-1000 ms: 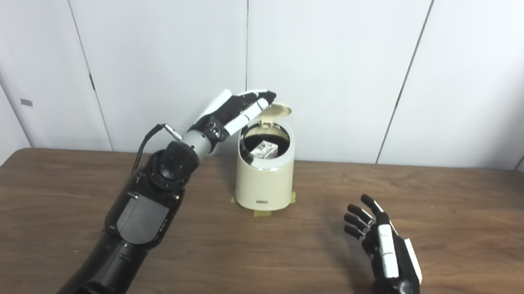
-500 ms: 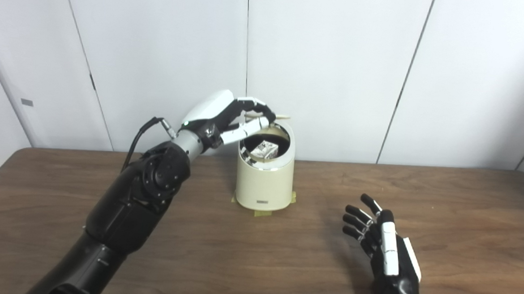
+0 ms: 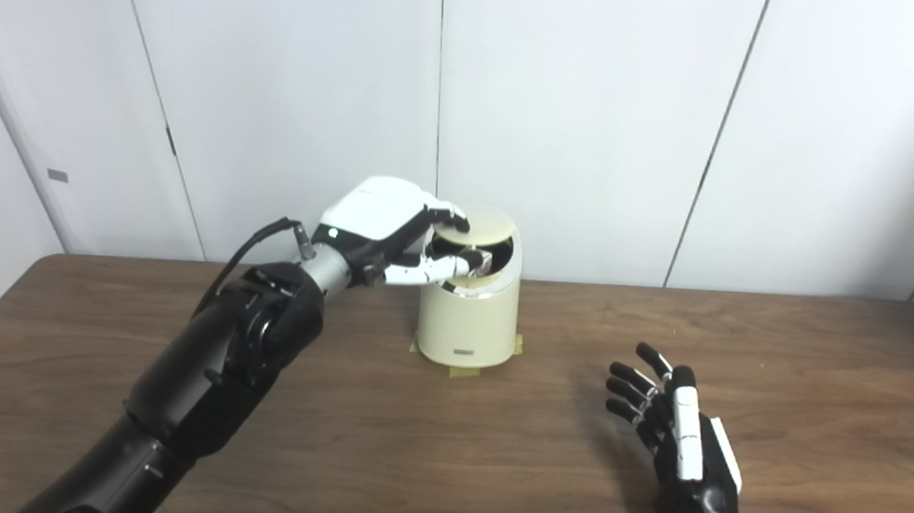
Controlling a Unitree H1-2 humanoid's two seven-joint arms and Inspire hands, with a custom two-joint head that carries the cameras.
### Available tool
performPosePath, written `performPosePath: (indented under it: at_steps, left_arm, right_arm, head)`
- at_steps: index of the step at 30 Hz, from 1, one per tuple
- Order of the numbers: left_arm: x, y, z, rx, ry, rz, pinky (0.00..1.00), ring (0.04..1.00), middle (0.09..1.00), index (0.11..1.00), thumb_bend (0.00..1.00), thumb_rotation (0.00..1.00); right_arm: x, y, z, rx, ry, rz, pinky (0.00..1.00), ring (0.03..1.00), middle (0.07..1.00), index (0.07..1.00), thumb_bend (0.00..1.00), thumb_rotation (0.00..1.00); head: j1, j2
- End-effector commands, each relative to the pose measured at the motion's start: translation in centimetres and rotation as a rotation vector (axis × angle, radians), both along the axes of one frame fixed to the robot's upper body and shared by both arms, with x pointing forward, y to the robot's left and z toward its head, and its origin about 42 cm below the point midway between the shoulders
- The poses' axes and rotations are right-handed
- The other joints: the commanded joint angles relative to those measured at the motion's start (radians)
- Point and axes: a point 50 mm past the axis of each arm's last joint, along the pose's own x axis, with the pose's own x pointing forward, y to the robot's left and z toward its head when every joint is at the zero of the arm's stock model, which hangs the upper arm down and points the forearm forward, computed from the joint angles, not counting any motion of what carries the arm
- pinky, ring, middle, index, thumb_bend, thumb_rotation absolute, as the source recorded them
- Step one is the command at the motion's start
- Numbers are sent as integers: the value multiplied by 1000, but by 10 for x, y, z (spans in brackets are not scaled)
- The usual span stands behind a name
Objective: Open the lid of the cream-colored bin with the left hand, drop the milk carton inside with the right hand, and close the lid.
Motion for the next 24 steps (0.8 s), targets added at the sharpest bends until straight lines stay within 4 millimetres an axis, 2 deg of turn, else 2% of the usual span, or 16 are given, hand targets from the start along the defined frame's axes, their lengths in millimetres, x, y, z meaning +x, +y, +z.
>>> performPosePath:
  at_steps: [1, 13, 18, 24]
  left_arm:
    - [-1, -2, 21, 25, -76, -24, 912, 870, 804, 768, 576, 1000]
    - [-10, -14, -6, 166, -161, -60, 955, 884, 825, 774, 549, 1000]
    - [-11, -17, -19, 218, -176, -76, 996, 919, 857, 813, 562, 1000]
    - [-15, -21, -24, 306, -205, -80, 1000, 944, 878, 845, 568, 1000]
  right_arm:
    - [10, 1, 18, -14, -60, 2, 753, 783, 770, 882, 483, 981]
    - [10, 0, 18, -31, -27, 0, 769, 803, 774, 893, 485, 993]
    - [9, 1, 19, -36, -27, 1, 764, 814, 776, 896, 485, 999]
    - [8, 2, 20, -39, -31, 12, 788, 822, 780, 904, 494, 1000]
  head:
    - [0, 3]
    - [-9, 14]
    - [-12, 17]
    - [-16, 19]
